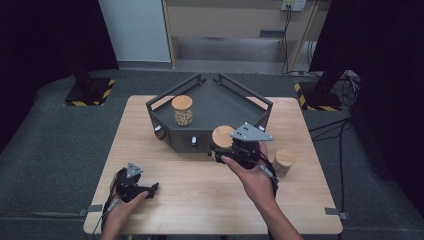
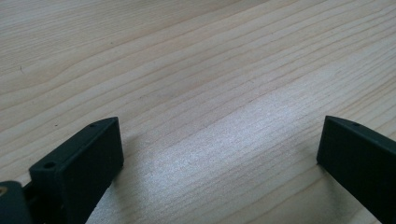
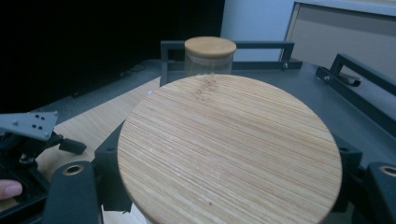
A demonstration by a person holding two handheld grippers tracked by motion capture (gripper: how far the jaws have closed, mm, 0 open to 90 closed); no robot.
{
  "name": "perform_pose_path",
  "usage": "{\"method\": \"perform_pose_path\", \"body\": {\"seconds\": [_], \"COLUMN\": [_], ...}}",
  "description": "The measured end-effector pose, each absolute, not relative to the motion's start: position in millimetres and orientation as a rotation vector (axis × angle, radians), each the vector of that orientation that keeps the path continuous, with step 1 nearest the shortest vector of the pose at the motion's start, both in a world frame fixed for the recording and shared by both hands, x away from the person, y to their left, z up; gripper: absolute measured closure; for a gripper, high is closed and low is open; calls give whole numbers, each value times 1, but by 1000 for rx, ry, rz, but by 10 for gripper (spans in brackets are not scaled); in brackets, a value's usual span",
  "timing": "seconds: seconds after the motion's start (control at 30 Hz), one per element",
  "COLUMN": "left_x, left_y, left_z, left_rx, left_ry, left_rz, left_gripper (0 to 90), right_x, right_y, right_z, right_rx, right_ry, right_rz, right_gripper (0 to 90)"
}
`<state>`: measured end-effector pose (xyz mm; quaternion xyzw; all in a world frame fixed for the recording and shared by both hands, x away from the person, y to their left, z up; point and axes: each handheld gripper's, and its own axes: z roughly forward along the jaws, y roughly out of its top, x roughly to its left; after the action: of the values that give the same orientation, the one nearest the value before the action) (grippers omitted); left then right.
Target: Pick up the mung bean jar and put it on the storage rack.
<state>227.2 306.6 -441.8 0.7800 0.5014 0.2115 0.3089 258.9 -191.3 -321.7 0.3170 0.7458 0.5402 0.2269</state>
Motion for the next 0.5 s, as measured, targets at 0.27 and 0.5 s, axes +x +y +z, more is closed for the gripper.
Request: {"method": "perform_pose_path", "body": {"seconds": [0.27,0.5], "left_x": [227,227], "left_y": [307,307], "left_z": [-442,-442], "left_rx": [2061,2062], "left_ry": [1325,1325], "left_rz": [558,558], "left_gripper": [0,0], "right_x": [275,286], "right_y": [-182,-174], "right_z": [-313,-304], "right_rx": [912,919], "right_ry": [2027,2013], "right_rz": [1521,1500], "right_gripper": [254,254]}}
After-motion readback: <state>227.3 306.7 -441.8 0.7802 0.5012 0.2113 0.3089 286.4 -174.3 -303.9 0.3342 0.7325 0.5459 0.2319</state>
